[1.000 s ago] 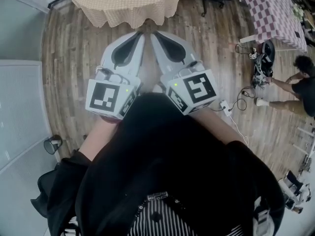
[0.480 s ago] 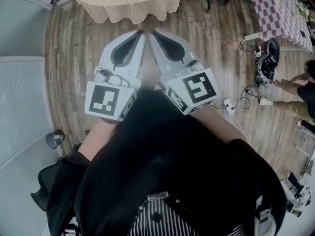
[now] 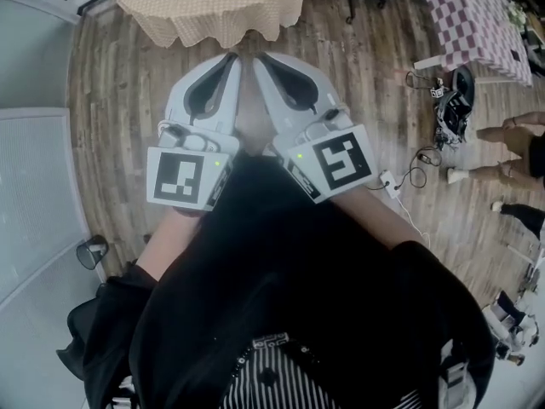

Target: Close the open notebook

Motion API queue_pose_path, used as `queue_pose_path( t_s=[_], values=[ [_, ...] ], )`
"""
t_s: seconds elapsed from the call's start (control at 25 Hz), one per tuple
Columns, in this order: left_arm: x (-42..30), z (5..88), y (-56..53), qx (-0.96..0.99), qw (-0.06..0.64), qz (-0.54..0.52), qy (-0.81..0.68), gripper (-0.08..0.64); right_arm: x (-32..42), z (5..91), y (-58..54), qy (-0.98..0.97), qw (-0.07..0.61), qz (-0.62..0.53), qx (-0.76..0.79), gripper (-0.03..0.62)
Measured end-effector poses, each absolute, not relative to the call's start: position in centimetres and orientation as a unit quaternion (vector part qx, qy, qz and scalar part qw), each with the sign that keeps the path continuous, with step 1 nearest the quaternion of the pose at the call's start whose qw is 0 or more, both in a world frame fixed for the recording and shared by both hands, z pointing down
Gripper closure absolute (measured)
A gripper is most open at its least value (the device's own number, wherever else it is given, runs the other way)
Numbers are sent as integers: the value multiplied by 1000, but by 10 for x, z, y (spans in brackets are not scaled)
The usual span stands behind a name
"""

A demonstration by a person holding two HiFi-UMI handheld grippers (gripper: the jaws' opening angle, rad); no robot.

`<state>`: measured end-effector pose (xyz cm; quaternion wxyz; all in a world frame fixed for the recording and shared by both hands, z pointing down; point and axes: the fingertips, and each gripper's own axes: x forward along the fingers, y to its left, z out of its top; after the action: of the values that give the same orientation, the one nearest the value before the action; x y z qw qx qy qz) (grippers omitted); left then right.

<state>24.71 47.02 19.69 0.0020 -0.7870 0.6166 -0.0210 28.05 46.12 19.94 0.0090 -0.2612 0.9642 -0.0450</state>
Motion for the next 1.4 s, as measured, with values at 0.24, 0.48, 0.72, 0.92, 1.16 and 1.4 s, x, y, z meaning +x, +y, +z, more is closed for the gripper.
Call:
queue_pose_path(
  t_s=[0.24, 0.48, 0.72, 0.92, 1.16, 1.4],
  values=[
    [233, 178, 432, -798, 24, -1, 602, 558, 270, 186, 426, 959, 11, -19, -281, 591],
    [215, 176, 389, -811, 32, 4, 584, 558, 238, 181, 397, 961, 14, -9, -276, 592],
    [176, 172, 342, -810, 26, 11, 586, 558, 205, 177, 348, 956, 21, -10, -293, 591],
    [142, 172, 305, -816, 18, 10, 578, 558, 170, 163, 318, 951, 18, 22, -307, 592],
    [101, 157, 278, -826, 26, 25, 563, 558, 131, 148, 296, 941, 5, 68, -330, 592],
    [52, 155, 258, -831, 26, 28, 556, 559, 79, 152, 270, 940, -3, 48, -337, 591]
  ],
)
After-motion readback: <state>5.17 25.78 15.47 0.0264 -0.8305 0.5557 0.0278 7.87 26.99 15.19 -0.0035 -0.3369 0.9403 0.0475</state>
